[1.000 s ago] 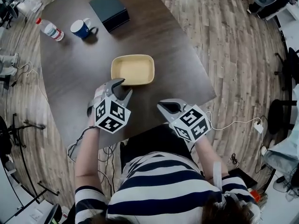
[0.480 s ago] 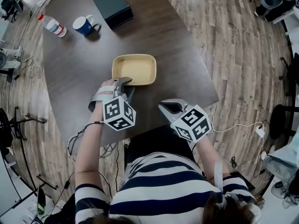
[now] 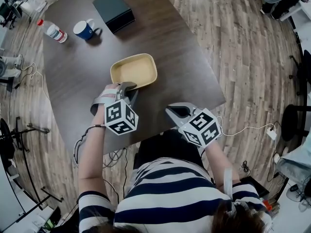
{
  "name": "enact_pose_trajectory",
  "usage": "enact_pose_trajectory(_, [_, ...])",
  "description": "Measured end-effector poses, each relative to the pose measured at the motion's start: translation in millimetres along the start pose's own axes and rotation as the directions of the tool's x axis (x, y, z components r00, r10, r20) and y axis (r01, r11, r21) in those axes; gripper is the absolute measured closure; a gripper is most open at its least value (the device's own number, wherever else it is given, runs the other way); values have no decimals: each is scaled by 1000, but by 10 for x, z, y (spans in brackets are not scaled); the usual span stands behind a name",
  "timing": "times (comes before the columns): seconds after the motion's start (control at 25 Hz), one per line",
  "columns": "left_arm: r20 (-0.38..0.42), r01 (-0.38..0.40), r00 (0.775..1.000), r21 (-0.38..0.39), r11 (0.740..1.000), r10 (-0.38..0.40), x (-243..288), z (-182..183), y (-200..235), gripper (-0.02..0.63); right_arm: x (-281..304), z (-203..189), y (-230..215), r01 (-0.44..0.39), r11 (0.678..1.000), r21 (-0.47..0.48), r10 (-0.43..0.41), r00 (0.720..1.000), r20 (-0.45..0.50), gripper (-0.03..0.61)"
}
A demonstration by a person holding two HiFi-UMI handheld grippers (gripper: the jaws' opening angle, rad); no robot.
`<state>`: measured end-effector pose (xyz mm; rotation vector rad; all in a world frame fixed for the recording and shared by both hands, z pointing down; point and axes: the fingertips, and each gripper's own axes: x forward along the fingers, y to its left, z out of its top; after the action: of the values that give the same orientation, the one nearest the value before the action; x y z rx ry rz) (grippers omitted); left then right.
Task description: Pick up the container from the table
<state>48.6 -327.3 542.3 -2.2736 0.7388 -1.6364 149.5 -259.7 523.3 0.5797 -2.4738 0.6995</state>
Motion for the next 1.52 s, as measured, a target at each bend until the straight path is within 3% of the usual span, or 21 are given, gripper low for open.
enact_pose_trajectory(0.44, [60,-40,997,-27,999,42,-508,-67,43,614,-69,103,285,91,996,7,-91,996,23,580])
enact_pose_trajectory(0.84, [11,-60,998,-54,997,60,-1000,-509,-42,614,-51,255,551,170,985,19,-171,984,58,580])
enact_pose_trajectory(1.52, [-19,-82,997,-213,974,80,-1642,-912,-548,614,-212,293,1016,239,971,3,-238,964,120,580])
